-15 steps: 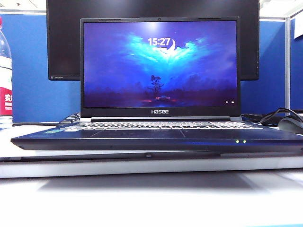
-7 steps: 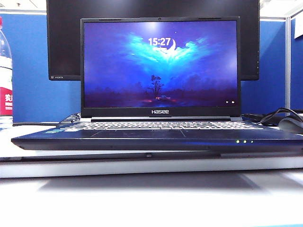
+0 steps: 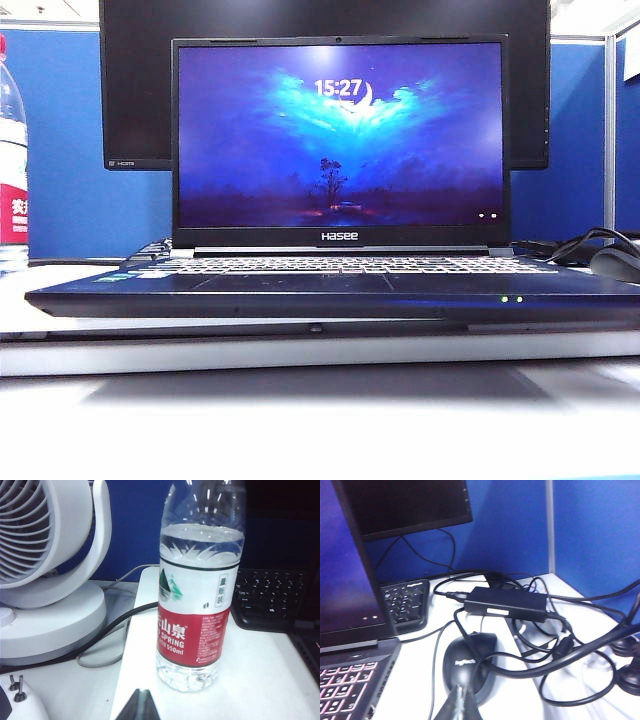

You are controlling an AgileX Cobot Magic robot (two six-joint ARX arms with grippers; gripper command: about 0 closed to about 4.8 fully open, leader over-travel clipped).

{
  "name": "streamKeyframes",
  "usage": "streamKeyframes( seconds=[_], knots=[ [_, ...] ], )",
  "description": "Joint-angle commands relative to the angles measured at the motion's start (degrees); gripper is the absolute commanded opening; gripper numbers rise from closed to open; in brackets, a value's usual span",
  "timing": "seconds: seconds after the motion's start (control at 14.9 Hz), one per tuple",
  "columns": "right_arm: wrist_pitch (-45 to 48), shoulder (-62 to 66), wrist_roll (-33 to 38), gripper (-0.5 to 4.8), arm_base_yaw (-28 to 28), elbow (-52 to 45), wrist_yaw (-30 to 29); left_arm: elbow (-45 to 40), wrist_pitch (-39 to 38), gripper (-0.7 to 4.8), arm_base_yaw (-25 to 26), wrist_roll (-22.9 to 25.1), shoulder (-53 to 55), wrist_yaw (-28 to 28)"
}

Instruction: Open the lid of the black laptop.

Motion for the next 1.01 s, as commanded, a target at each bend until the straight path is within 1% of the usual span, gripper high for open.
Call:
streamKeyframes(
  seconds=[0.07, 0.54, 0.67, 0.87, 1.01],
  knots=[
    [0.42, 0.07, 0.04, -0.06, 2.10, -0.42, 1.03, -0.02, 0.35, -0.03, 0.02, 0.04, -0.13, -0.02],
    [-0.26, 0.04, 0.11, -0.06, 3.13, -0.42, 0.90, -0.02, 0.35, -0.03, 0.02, 0.04, -0.13, -0.02],
    [-0.28, -0.55, -0.13, -0.06, 3.15, -0.42, -0.76, -0.02, 0.35, -0.03, 0.02, 0.04, -0.13, 0.00],
    [-0.31, -0.55, -3.48, -0.06, 4.72, -0.39, -1.95, -0.02, 0.33, -0.03, 0.02, 0.04, -0.13, -0.02],
    [-0.31, -0.55, -4.04, -0.06, 5.84, -0.39, -1.95, -0.02, 0.33, -0.03, 0.02, 0.04, -0.13, 0.00]
  ],
)
